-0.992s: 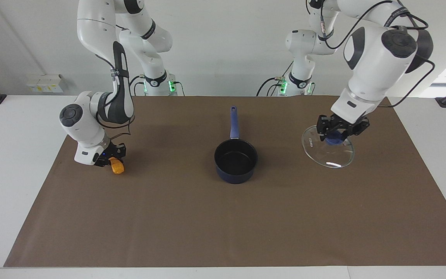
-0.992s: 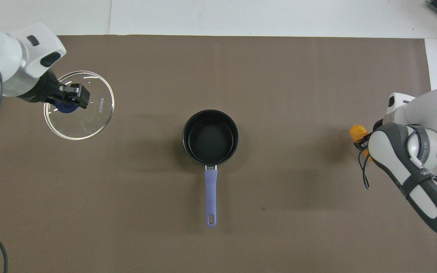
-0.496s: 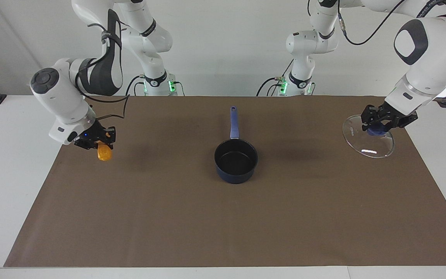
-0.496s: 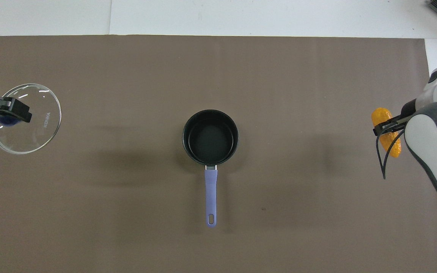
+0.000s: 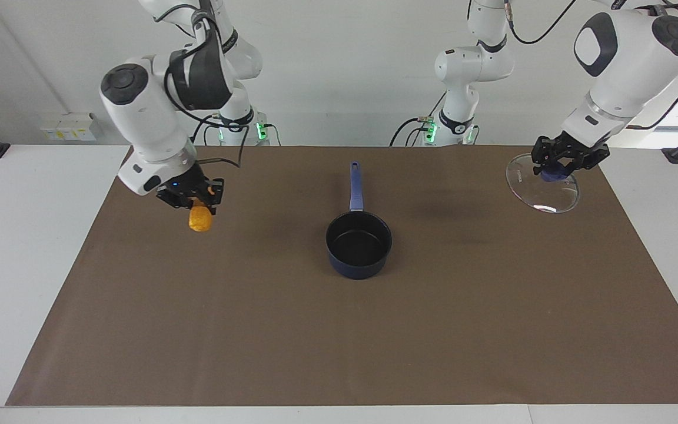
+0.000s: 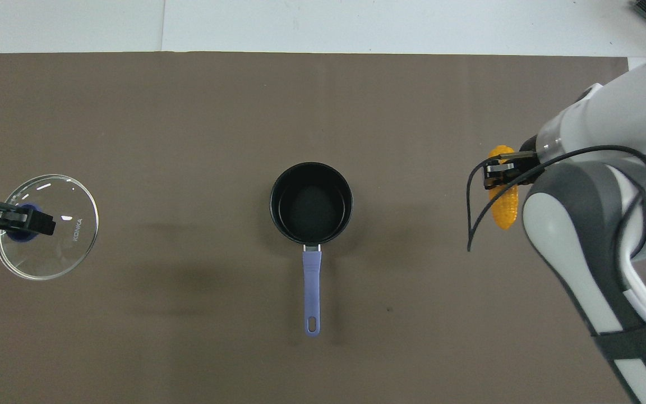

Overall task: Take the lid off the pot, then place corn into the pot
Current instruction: 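Carry the yellow corn over the pot with the right gripper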

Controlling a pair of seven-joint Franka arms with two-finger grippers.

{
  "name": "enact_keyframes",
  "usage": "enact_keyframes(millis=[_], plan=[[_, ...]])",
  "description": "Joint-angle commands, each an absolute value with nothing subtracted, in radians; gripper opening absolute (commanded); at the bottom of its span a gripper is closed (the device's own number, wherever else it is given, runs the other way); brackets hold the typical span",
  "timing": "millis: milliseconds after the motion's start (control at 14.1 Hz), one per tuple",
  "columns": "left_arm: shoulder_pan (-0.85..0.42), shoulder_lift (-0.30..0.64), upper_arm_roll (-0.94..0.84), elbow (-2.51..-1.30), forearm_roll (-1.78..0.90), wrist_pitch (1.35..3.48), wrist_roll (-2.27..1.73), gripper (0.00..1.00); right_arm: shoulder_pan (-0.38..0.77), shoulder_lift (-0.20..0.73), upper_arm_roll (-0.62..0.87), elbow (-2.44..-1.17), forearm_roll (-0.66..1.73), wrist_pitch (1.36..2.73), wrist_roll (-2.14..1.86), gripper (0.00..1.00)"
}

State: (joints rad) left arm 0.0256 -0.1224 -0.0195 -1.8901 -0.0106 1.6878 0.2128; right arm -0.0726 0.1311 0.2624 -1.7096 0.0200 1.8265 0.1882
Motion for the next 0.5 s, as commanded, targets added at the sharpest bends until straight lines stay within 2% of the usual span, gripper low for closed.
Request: enact_keyframes(millis=[0, 212, 425], plan=[[0.037, -0.192, -0.026, -2.003, 0.003, 1.752, 0.209, 0.00, -0.066, 0.164, 0.359, -1.698, 0.060, 1.912, 0.364, 0.00], [0.040, -0.192, -0.026, -2.066, 0.003, 1.808, 0.210, 0.00, 0.030, 0.216, 0.359, -1.683, 0.052, 1.977, 0.471, 0.00], [0.078, -0.184, -0.026, -2.153, 0.003, 1.908, 0.222, 0.00, 0.125, 0.325, 0.356, -1.545, 0.037, 1.985, 0.572, 0.00]])
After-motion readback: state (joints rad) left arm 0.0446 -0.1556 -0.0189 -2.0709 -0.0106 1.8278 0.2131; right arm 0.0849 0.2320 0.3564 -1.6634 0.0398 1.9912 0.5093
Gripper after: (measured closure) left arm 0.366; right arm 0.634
